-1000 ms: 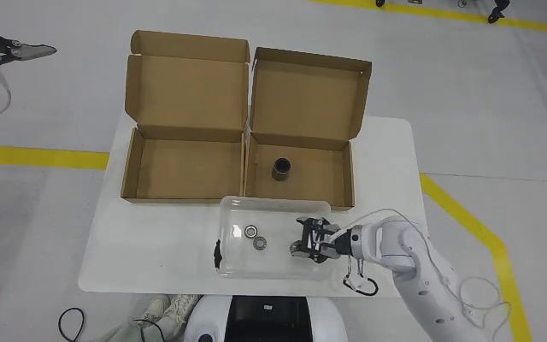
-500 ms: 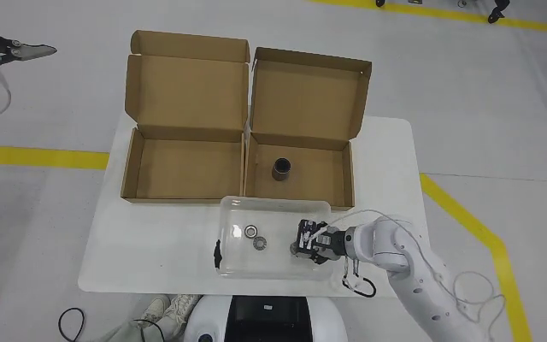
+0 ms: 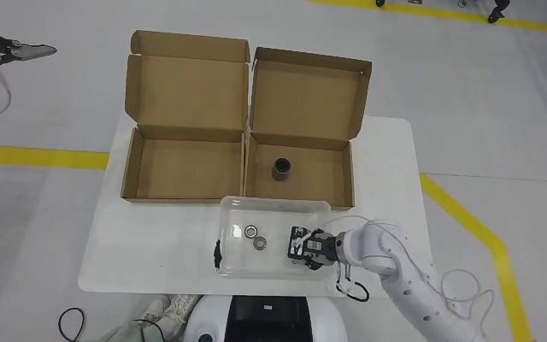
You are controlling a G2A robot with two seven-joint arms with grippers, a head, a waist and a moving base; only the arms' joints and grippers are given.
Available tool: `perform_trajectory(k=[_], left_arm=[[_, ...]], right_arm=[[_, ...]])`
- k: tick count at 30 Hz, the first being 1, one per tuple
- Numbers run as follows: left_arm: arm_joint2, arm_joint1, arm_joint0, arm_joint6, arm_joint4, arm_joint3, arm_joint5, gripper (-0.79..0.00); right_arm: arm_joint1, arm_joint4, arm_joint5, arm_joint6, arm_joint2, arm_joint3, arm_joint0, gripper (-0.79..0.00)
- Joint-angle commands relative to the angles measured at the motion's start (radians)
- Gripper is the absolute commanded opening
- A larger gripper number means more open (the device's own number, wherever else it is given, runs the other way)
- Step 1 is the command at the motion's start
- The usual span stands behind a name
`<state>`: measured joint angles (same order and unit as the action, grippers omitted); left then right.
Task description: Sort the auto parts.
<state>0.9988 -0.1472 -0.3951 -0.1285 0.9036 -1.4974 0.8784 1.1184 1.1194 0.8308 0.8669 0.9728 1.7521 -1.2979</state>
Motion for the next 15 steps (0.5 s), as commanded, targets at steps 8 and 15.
perform_trajectory(k=[8, 15], left_arm=[[0.0, 0.0, 0.0, 0.0, 0.0, 0.0, 0.0, 0.0], [0.0, 0.0, 0.0, 0.0, 0.0, 0.0, 0.0, 0.0]], right_arm=[[-0.001, 0.034, -0.038, -0.006, -0.031, -0.017, 0.018, -0.468], [-0.004, 0.044, -0.074, 0.006, -0.044, -0.019, 0.023, -0.693]])
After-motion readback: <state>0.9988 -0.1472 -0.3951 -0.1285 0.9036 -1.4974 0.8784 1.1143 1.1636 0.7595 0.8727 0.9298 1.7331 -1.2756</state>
